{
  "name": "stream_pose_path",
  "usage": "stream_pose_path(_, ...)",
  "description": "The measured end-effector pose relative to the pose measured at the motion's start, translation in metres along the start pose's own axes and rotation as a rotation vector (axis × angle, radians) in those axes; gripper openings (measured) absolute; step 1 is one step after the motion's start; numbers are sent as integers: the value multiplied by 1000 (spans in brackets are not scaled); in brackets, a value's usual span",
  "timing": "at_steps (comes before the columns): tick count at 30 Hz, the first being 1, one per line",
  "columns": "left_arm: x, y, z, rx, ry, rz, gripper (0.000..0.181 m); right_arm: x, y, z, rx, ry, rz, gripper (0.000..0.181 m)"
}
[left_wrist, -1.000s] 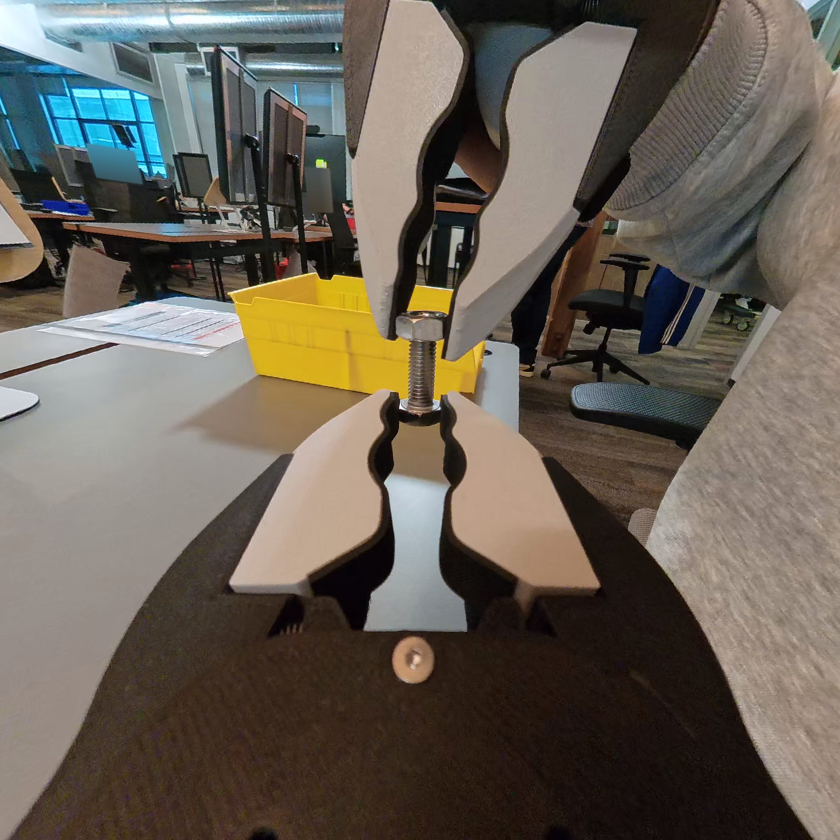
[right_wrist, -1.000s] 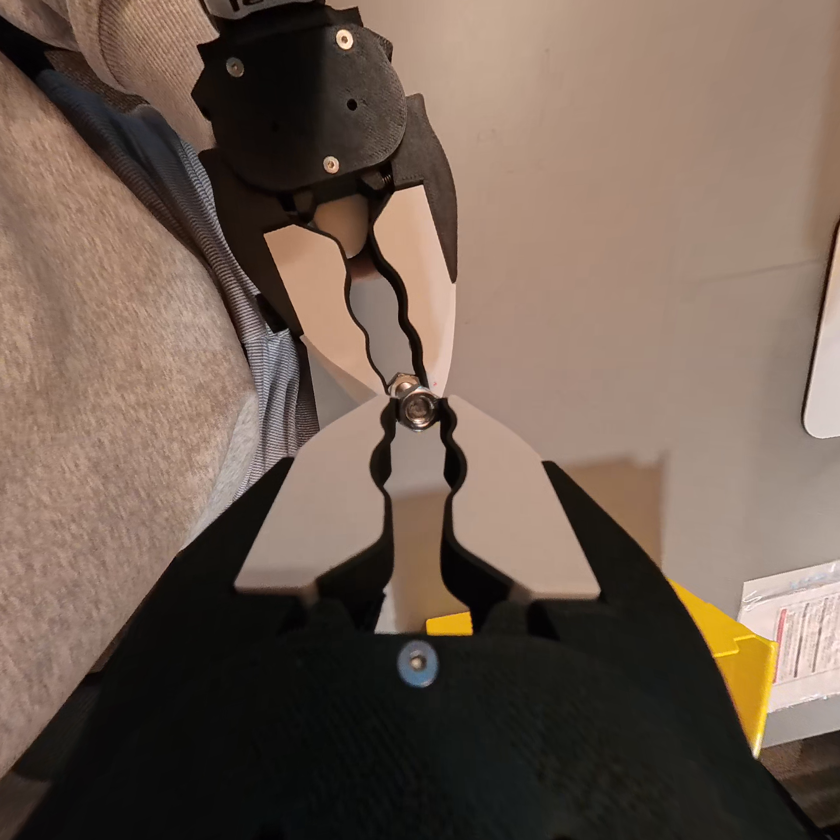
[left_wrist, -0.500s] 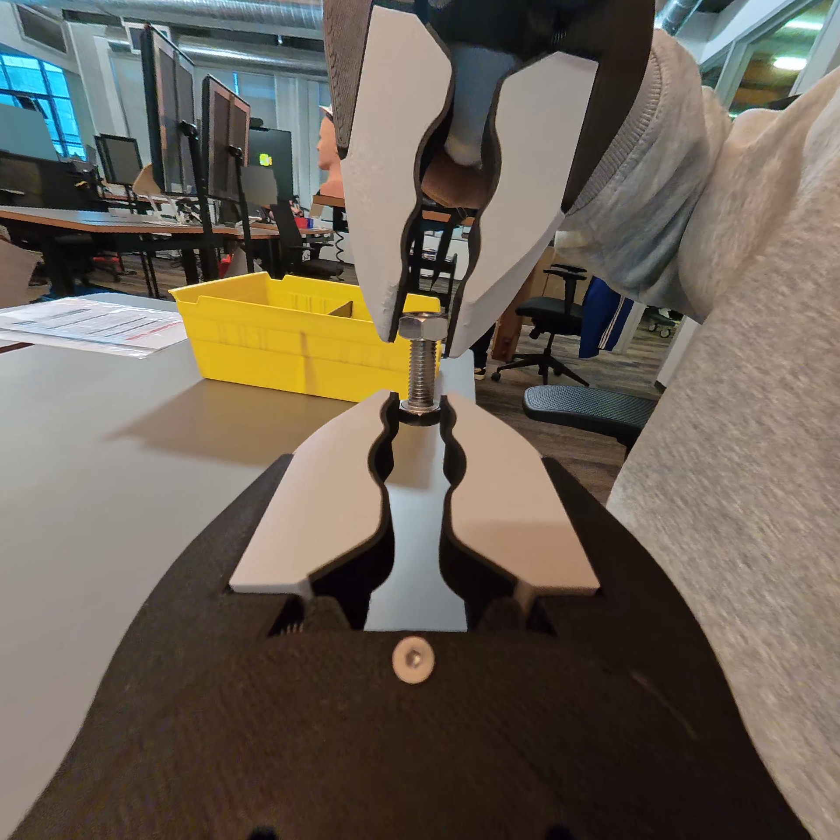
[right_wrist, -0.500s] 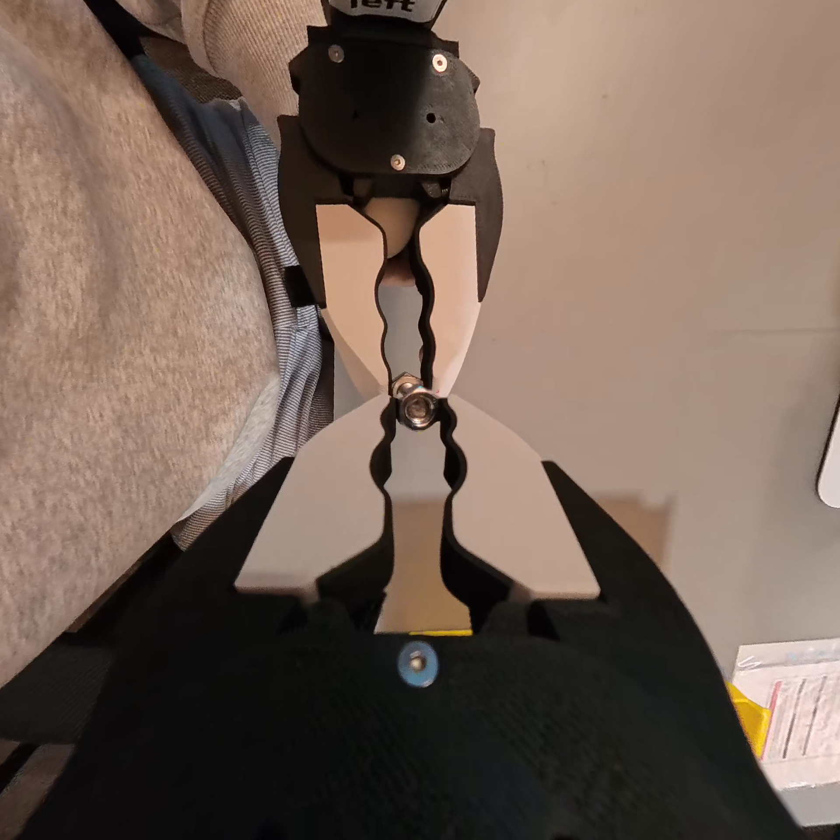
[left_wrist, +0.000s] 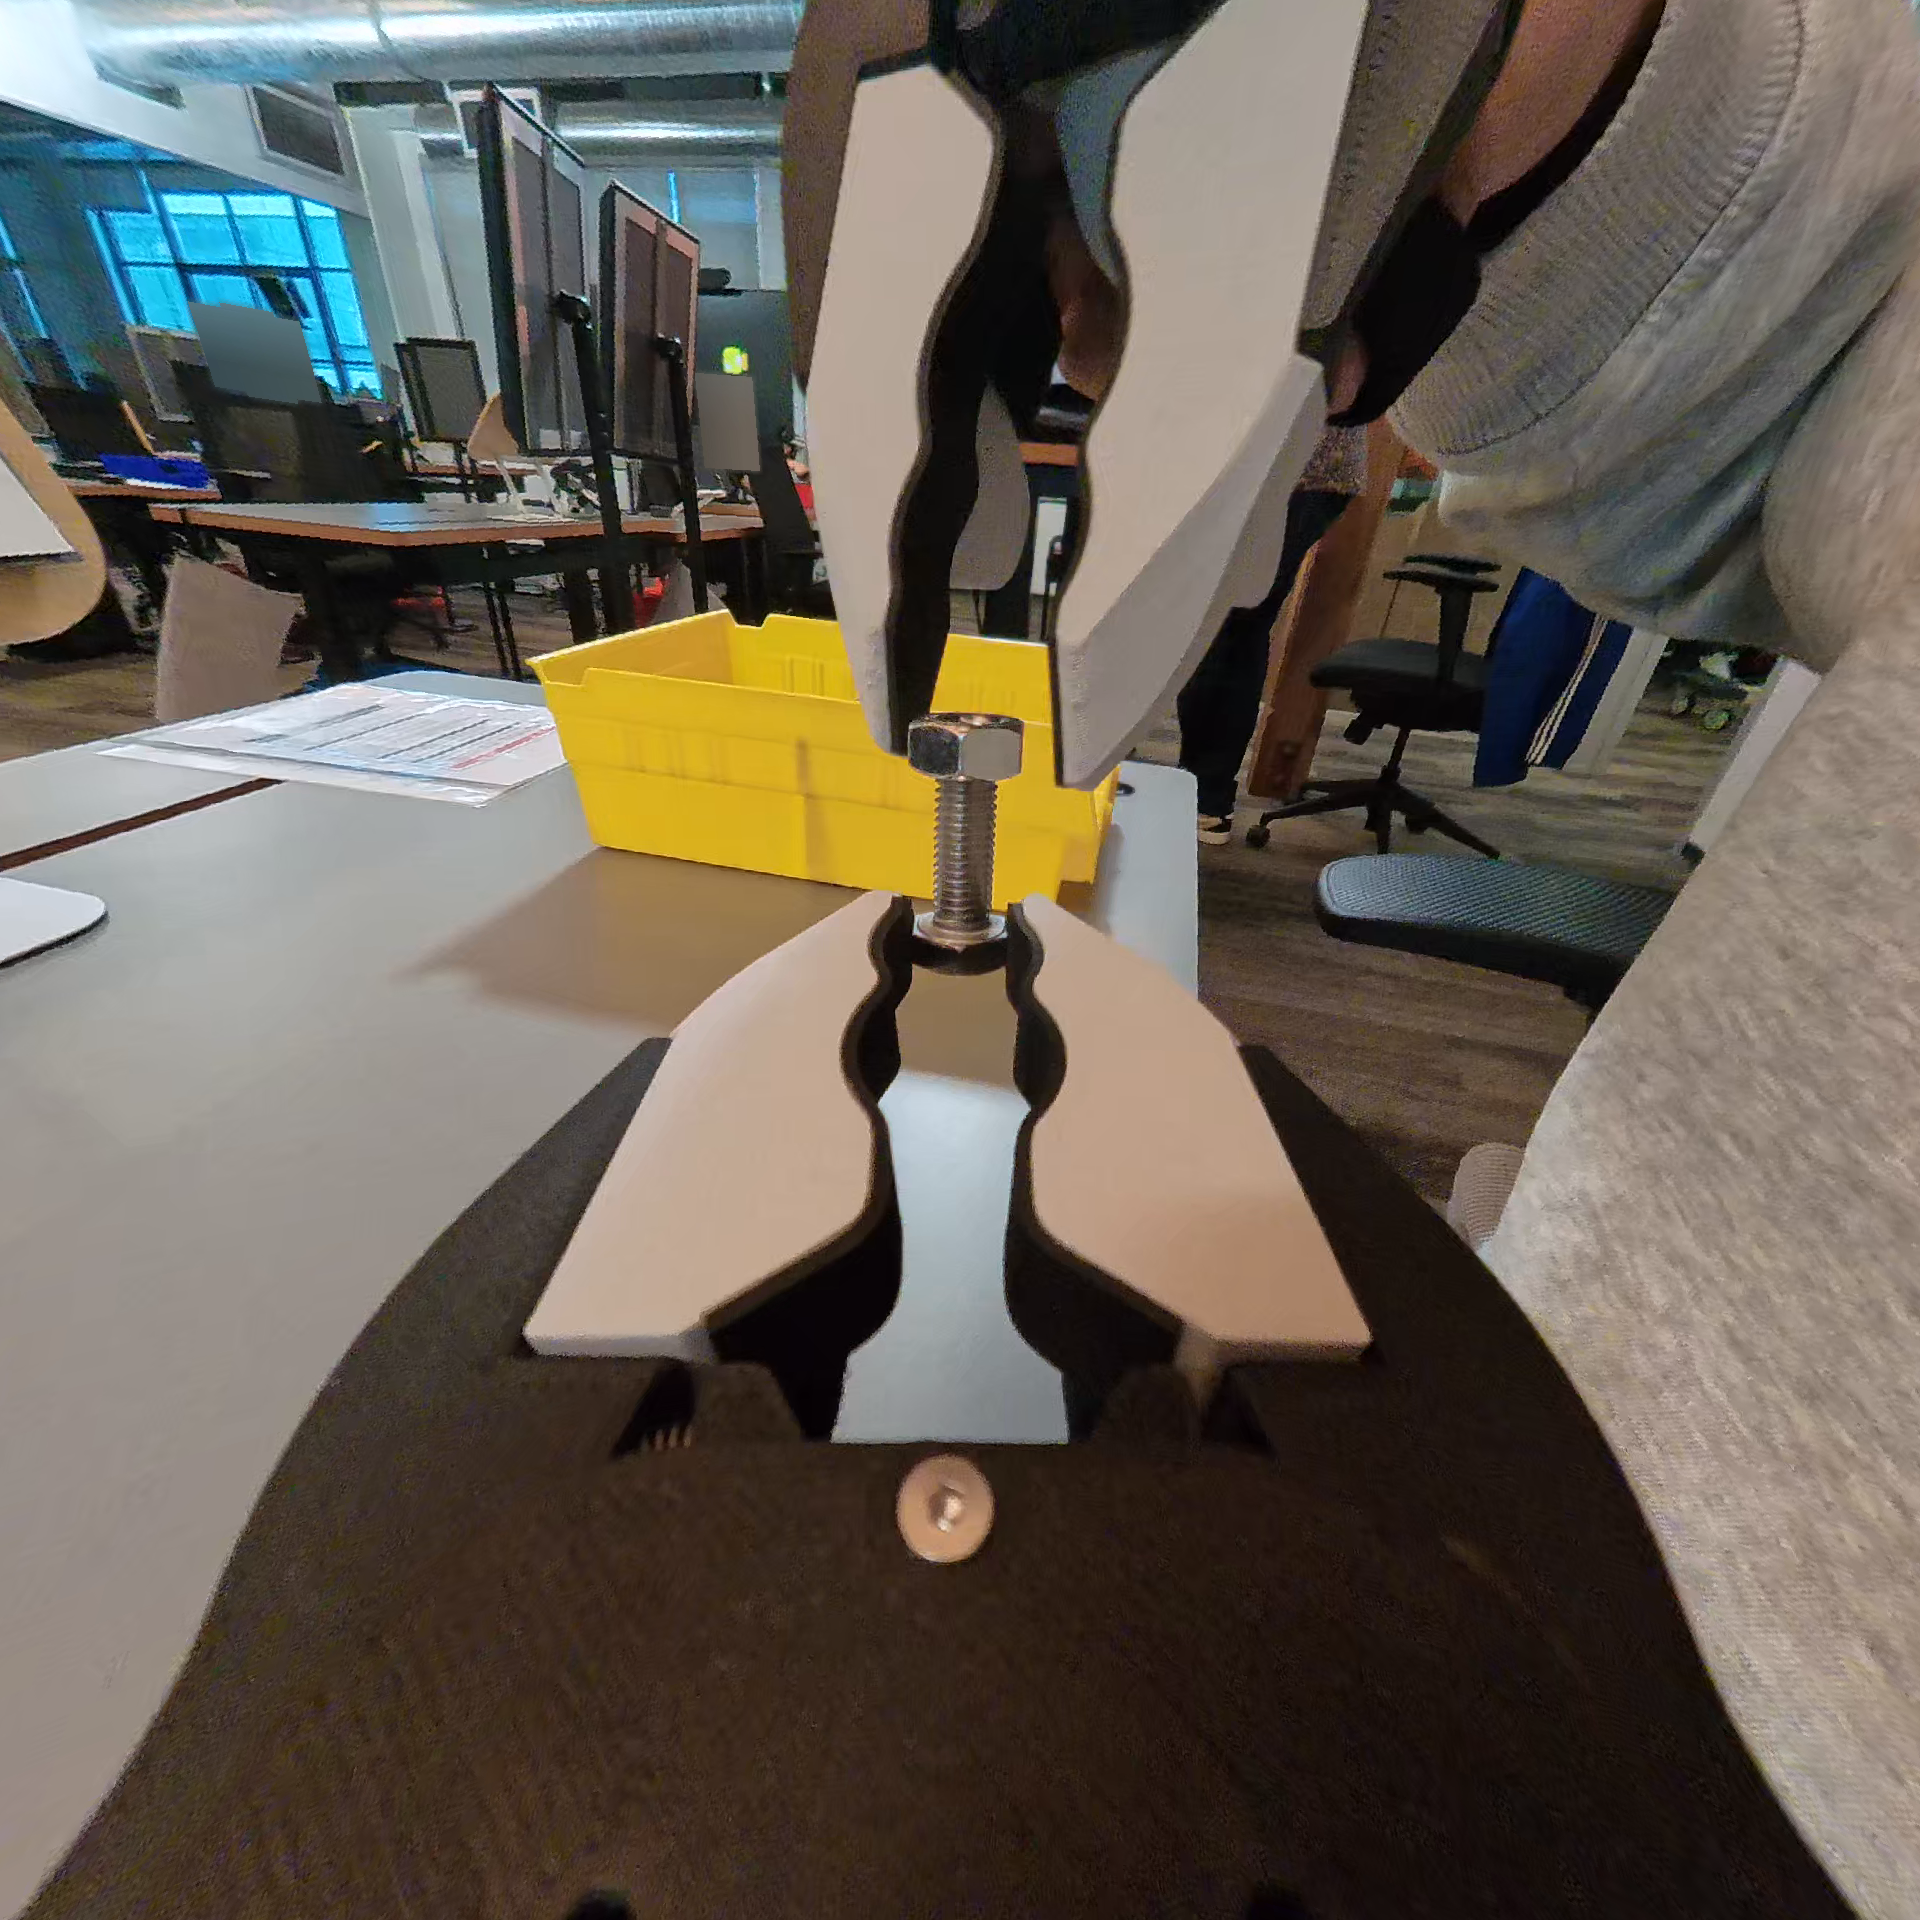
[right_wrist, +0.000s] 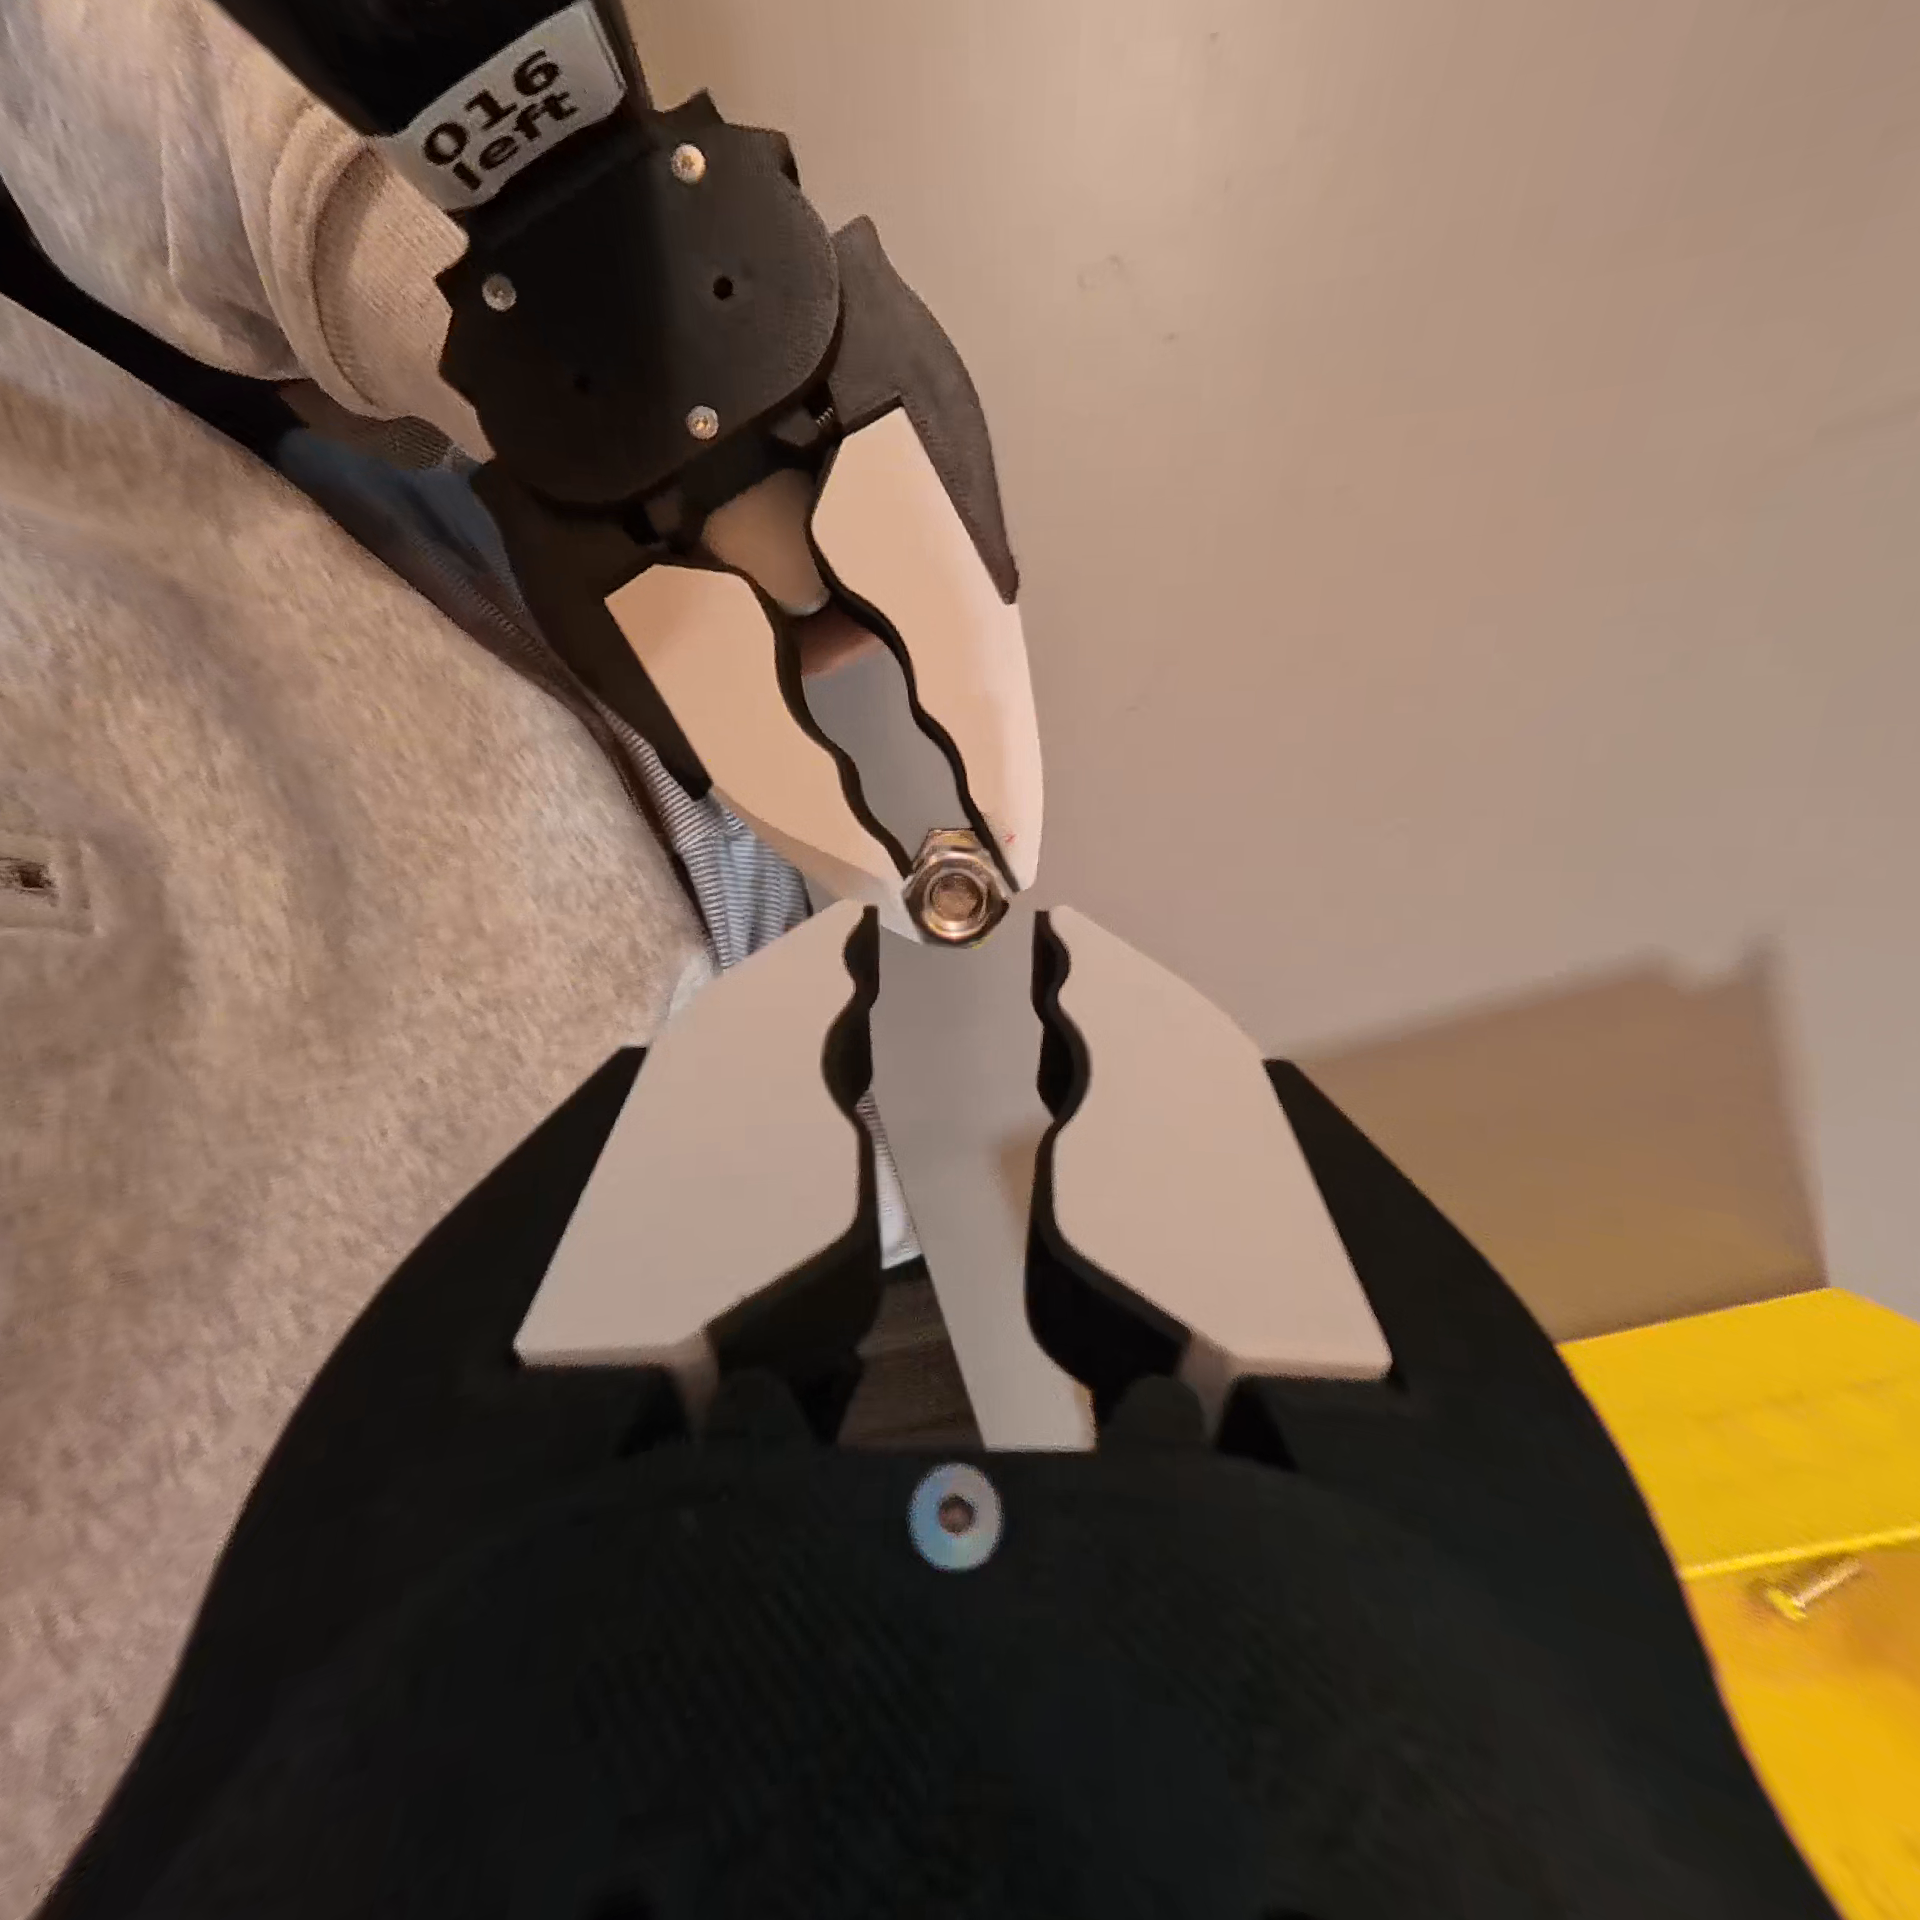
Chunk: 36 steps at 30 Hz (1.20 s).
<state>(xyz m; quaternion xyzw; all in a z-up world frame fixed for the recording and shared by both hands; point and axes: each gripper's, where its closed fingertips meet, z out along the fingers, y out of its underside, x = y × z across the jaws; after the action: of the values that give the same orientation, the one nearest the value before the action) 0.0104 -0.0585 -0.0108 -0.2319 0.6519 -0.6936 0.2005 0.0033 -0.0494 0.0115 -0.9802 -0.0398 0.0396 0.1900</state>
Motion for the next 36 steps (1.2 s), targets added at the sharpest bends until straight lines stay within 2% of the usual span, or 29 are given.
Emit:
stream_pose_path(8,1,4,1,-24,-11,31,18,-1,2,3,-28,-18,-2,19)
stream_pose_path(13,8,10,4,-54,32,31,18,-5,12,6,-90,-15,-158,19)
stream_pose_path(18,8,11,4,-58,40,16,18,-4,10,6,-77,37,-310,19)
stream_pose_path(22,4,10,4,-54,27,1,18,-5,7,5,-62,35,-266,30)
stream_pose_path(25,4,10,4,-52,25,-5,18,-3,6,6,-58,47,-228,31)
stream_pose_path(29,5,10,4,-50,24,8,18,-2,4,10,-44,58,-189,21)
stream_pose_path(36,5,12,5,-59,29,3,18,-6,-4,11,-13,65,-245,18)
